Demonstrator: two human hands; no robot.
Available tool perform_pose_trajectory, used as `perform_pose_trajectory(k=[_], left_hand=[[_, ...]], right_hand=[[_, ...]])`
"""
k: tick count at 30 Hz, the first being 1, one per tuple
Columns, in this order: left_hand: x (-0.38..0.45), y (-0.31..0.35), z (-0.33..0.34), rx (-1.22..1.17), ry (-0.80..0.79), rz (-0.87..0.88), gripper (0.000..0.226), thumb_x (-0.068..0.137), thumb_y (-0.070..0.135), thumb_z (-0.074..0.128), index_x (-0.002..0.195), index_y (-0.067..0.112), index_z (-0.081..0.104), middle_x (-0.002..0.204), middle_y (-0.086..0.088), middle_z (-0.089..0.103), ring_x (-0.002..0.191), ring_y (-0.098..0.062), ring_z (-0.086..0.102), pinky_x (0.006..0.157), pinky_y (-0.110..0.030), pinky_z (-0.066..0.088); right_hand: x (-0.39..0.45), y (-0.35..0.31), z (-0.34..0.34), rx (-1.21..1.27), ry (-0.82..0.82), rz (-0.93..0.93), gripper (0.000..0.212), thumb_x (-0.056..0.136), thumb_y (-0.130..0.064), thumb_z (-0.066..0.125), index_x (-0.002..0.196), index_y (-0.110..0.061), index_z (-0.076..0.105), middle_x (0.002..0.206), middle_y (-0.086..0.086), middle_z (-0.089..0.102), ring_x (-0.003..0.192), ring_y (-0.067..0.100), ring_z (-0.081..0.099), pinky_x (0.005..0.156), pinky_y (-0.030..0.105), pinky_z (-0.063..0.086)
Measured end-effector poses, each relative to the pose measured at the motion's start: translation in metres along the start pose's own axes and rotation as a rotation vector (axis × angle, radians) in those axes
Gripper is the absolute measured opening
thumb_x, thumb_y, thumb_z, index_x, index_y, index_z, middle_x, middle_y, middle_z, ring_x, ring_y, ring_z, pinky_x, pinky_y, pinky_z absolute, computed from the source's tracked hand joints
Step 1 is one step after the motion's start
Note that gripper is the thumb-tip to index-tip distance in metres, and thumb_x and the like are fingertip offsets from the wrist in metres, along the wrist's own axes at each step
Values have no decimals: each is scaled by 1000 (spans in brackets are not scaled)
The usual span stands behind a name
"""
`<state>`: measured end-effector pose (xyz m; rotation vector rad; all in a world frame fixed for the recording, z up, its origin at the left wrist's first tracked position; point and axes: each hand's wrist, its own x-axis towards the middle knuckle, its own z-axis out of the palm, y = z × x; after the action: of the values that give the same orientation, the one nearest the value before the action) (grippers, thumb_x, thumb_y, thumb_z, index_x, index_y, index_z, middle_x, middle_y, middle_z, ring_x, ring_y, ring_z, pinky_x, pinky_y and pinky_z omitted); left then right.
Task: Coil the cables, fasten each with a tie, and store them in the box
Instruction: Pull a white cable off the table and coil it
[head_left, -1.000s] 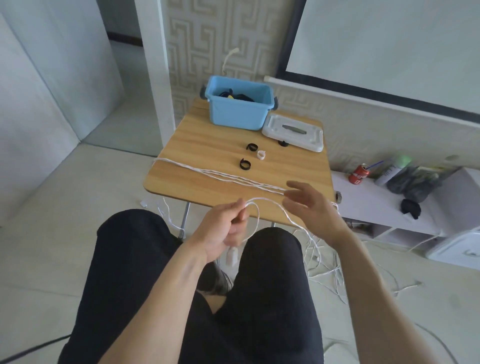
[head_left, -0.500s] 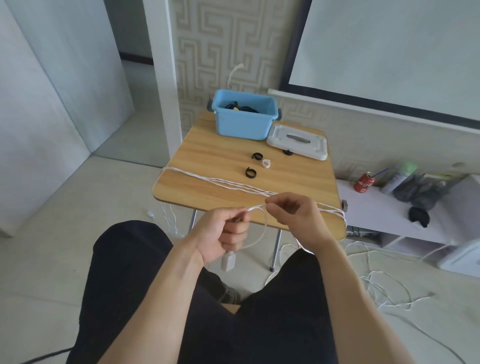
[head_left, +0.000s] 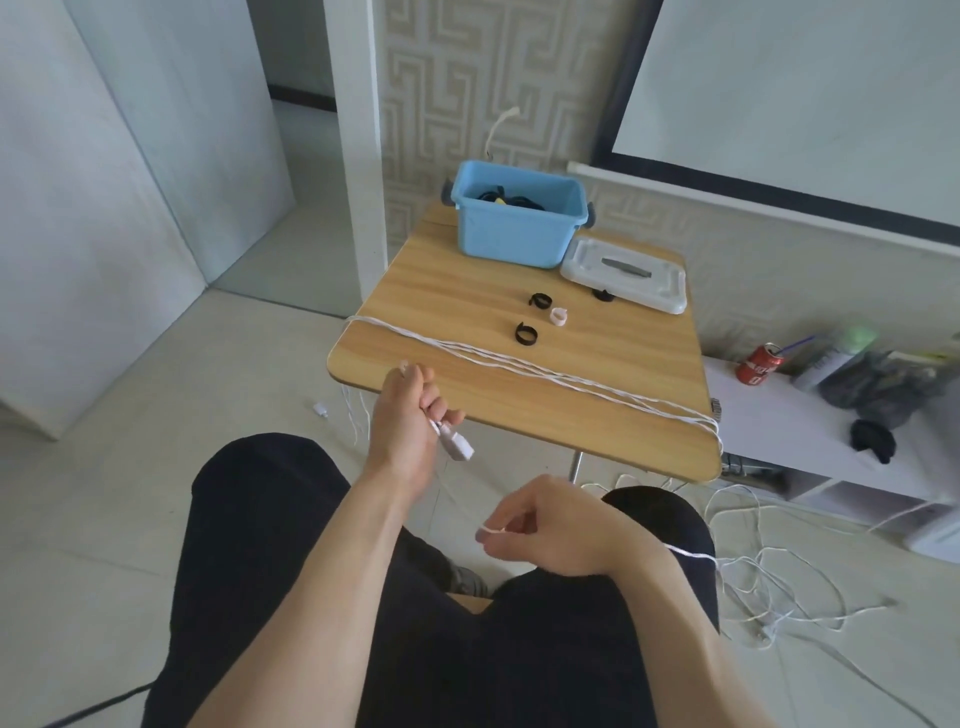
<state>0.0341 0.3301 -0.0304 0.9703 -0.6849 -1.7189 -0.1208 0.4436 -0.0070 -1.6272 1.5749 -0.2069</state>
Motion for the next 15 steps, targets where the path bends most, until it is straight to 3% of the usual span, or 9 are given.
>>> perform_pose_trajectory(k=[3, 5, 7, 10, 13, 15], left_hand=[[-8, -9, 3, 366, -193, -54, 35, 103, 16, 38, 68, 14, 42, 59, 4, 40, 60, -15, 38, 78, -39, 49], [-16, -7, 3, 661, -394, -128, 37, 103, 20, 41, 72, 4, 51, 64, -2, 51, 67, -19, 49, 78, -35, 48], [-24, -5, 4, 816, -586, -245, 39, 106, 27, 41, 80, 4, 58, 73, -8, 63, 71, -22, 59, 74, -31, 49], [-28, -6, 8, 600, -683, -373, 33, 105, 18, 42, 80, 8, 60, 68, -12, 60, 53, -23, 51, 59, -34, 44], [-22, -7, 5, 337, -681, -484, 35, 98, 16, 38, 77, 6, 63, 51, -1, 39, 44, -14, 23, 47, -29, 22], [-17, -5, -1, 223, -751, -537, 38, 98, 23, 35, 76, 9, 63, 49, 5, 29, 44, -12, 15, 43, -26, 16]], right_hand=[[-8, -19, -14, 30, 71, -92, 16, 94, -33, 69, 99, -23, 81, 78, -11, 73, 65, 13, 60, 63, 24, 48], [-7, -23, -27, 112, 298, -162, 10, 93, -27, 72, 94, -21, 80, 72, -14, 71, 58, 12, 56, 57, 23, 45], [0, -17, -40, 191, 474, -181, 4, 89, -24, 77, 88, -21, 79, 74, -16, 72, 61, 7, 62, 60, 19, 49], [14, 1, -49, 375, 574, -157, 11, 79, -20, 86, 79, -14, 77, 73, -6, 75, 65, 8, 65, 65, 20, 51], [24, 22, -45, 505, 677, -117, 18, 76, -22, 88, 74, -12, 74, 64, -7, 70, 57, 4, 56, 57, 16, 43], [28, 31, -37, 519, 687, -66, 21, 78, -31, 86, 72, -15, 73, 60, -8, 67, 53, 5, 51, 52, 16, 40]])
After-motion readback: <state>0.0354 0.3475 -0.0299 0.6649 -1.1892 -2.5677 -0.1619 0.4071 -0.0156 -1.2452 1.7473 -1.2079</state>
